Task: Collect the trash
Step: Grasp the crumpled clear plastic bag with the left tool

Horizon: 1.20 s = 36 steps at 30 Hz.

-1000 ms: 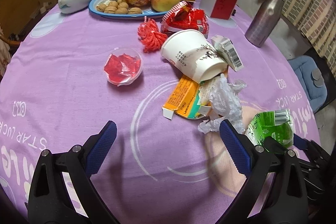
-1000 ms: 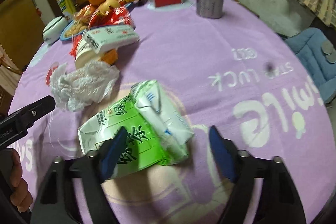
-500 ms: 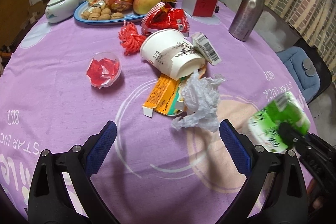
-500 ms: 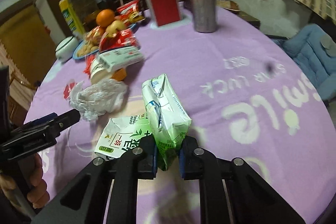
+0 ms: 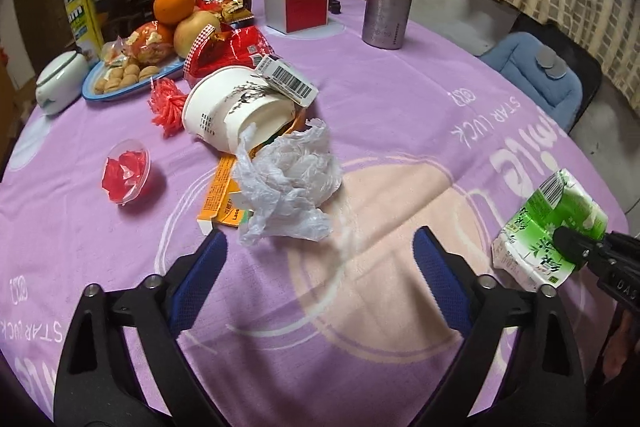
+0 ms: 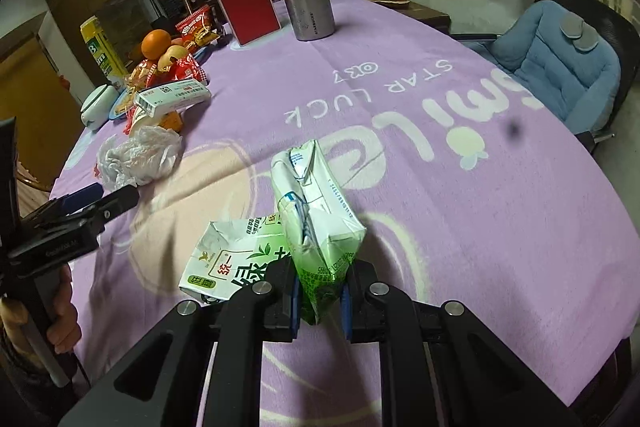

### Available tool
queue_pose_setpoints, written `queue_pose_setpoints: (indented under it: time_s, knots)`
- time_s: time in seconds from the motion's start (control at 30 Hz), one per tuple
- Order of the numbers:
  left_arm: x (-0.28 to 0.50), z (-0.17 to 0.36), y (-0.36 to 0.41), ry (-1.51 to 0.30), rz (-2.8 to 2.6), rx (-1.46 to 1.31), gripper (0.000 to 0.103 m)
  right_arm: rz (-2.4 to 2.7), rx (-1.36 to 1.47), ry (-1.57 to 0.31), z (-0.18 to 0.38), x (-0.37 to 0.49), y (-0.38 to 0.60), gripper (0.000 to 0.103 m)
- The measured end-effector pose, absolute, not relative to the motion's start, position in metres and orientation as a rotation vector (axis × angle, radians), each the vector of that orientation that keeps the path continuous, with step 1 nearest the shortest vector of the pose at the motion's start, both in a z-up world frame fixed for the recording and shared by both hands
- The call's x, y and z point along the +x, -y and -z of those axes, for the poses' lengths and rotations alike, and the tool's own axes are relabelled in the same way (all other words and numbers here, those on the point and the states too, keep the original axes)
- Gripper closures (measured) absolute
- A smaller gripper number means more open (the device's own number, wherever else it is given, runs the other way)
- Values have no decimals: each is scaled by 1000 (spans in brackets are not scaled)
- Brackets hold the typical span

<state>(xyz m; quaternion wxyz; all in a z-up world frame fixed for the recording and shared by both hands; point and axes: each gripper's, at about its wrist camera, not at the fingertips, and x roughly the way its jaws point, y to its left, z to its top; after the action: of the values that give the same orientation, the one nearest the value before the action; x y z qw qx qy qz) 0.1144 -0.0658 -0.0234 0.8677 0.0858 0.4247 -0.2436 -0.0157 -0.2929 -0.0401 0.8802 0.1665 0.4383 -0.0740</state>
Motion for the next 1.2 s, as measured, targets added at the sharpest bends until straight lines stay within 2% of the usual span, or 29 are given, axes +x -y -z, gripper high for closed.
queue_pose_setpoints:
  time_s: [0.1,0.27,0.33,0.47,0.53,0.6,0.7,0.77,0.87,0.9,0.97,1.2]
  knots:
    - [120,17,52,-891,537,105,20,148,327,-905,39,-19,288,88]
    - [135,23,41,-930,581,6,36,131,302,-907,42,-21,286,88]
    - [139,29,48,-927,597,-3,39,123,308,-904,44,-22,287,88]
    - [146,39,58,-962,598,-27,55,111,326,-900,46,-22,291,88]
    - [145,39,59,-954,596,-23,58,107,334,-901,47,-22,293,88]
    - [145,39,58,-950,590,-29,62,104,346,-904,48,-21,296,86]
    - [145,36,52,-951,586,-64,62,117,354,-913,49,-20,298,81]
    - [145,34,50,-949,593,-68,67,126,352,-917,49,-18,297,67]
    - [142,38,56,-982,596,-27,72,144,340,-918,50,-15,295,65]
    - [140,40,58,-1000,590,-17,72,145,338,-916,50,-15,294,66]
    - [137,43,58,-1024,588,-12,72,148,327,-910,49,-14,291,84]
    - [137,46,61,-1023,579,-17,70,136,346,-891,45,-19,289,86]
